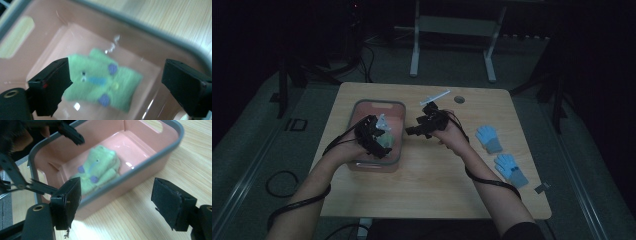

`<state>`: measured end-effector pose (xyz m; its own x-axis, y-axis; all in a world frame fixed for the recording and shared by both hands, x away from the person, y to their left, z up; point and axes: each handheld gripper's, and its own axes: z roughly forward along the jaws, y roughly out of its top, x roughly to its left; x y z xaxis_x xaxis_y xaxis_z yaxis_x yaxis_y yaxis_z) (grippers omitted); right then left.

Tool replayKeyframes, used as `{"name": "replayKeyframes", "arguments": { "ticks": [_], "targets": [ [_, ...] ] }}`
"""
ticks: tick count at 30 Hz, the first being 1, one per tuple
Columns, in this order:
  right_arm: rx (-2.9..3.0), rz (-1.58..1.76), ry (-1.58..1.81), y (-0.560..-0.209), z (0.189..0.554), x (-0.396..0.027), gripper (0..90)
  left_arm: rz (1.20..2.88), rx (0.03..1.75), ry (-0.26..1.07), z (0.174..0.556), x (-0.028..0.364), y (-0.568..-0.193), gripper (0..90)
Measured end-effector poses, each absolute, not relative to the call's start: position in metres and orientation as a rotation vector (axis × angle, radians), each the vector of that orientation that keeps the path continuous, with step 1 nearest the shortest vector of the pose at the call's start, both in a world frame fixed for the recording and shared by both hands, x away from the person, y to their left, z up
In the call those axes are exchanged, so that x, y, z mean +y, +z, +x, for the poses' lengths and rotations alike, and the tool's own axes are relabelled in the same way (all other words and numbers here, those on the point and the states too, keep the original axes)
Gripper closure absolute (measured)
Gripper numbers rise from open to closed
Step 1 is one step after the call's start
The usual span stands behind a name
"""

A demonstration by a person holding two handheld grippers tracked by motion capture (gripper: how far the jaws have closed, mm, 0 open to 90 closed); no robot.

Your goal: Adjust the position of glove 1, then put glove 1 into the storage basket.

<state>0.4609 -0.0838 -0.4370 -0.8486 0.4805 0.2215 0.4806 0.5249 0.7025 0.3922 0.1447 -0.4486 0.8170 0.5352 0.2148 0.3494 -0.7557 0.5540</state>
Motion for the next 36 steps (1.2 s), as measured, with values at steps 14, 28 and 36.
{"name": "replayKeyframes", "arguments": {
  "ticks": [14,28,36],
  "targets": [
    [-2.811,-0.88,-1.318,-0.441,0.449,-0.136,22.4,2.361,0.529,0.417,0.375,0.087,-0.441,3.5],
    [-2.769,-0.973,-1.356,-0.446,0.427,-0.199,13.3,2.325,0.46,0.354,0.359,0.049,-0.466,3.5],
    [-2.789,-1.0,-1.337,-0.46,0.42,-0.24,14.5,2.336,0.432,0.341,0.348,0.032,-0.485,3.5]
  ]
}}
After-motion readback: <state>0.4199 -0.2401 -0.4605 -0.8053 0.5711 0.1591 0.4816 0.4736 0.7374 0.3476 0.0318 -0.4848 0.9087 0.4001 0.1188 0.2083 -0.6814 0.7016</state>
